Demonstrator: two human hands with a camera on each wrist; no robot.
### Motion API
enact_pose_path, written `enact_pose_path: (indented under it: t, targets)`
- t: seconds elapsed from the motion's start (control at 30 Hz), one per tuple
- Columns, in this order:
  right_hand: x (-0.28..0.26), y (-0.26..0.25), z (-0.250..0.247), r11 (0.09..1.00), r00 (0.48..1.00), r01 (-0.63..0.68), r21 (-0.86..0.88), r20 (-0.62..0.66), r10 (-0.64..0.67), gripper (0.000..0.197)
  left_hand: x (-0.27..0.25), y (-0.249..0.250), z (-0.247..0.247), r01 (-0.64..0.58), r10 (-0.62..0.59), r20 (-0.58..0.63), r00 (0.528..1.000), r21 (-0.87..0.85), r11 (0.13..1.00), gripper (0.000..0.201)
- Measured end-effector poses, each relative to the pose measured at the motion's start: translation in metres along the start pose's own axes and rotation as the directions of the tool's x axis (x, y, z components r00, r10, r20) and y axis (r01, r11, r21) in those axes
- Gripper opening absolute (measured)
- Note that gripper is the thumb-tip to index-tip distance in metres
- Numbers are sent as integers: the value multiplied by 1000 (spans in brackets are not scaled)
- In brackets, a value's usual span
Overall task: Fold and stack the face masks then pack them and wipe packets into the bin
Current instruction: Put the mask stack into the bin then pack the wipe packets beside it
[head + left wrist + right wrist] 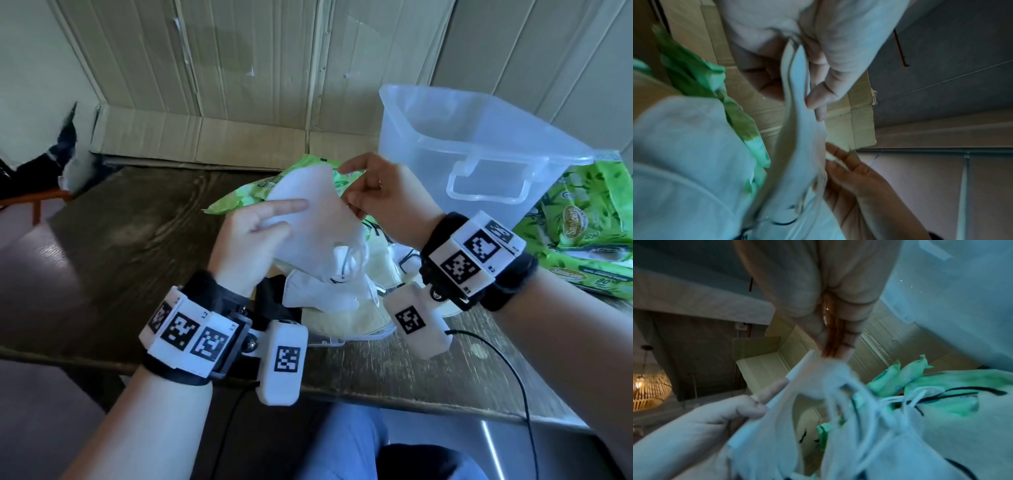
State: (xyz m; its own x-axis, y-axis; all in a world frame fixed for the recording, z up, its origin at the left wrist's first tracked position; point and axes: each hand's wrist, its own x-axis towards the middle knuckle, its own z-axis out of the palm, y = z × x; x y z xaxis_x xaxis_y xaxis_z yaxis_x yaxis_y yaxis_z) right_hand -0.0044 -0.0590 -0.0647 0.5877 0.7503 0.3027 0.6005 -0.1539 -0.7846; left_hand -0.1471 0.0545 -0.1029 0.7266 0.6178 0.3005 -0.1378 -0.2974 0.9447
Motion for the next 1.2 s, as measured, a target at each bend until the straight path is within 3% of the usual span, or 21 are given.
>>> enact_pose_path:
  t: [0.1,0.17,0.23,0.3,0.37,0.43,0.5,0.6,0.73,0.97,1.03,1.13,1.2]
  targets:
    - [9,4,10,989,984,-34,-145,169,59,34,4,-4,-18,-8,-7,-202,979,-72,997,37]
    - [12,3,18,929,940,54,-366,332,76,35,5,-3,-29,-18,-20,-310,951,-120,993,34]
    - [14,-2,30,814,856,219,-538,506,104,38,6,-3,-38,-34,-20,-386,922,-132,991,32]
    - [17,-6,46,720,754,367,-589,642,142,57,8,-3,-45,-55,-15,-435,900,-149,987,31]
    - [18,-12,60,591,688,482,-647,697,201,80,9,-5,-50,-64,-13,-462,887,-152,986,32]
    - [20,-19,71,397,666,587,-706,699,259,92,10,-7,-54,-69,-16,-484,875,-157,985,32]
    - [23,-20,80,322,661,618,-717,696,281,101,10,-9,-57,-70,-24,-497,868,-171,983,32]
    - [28,-19,90,310,685,624,-718,693,226,103,12,-13,-60,-64,-39,-503,863,-186,981,32]
    - [37,-19,93,356,734,583,-730,661,154,87,11,-16,-64,-62,-45,-499,865,-196,979,32]
    - [46,-15,84,516,761,484,-707,631,152,24,10,-21,-68,-49,-50,-469,882,-196,979,34]
    - [47,-18,73,570,829,380,-729,541,139,21,10,-23,-68,-34,-63,-451,890,-204,978,34]
    - [48,-29,45,601,952,209,-771,300,55,20,11,-23,-66,-21,-65,-408,910,-203,979,32]
    - [47,-37,23,647,990,138,-750,130,-60,19,12,-21,-63,-14,-72,-381,922,-219,976,32]
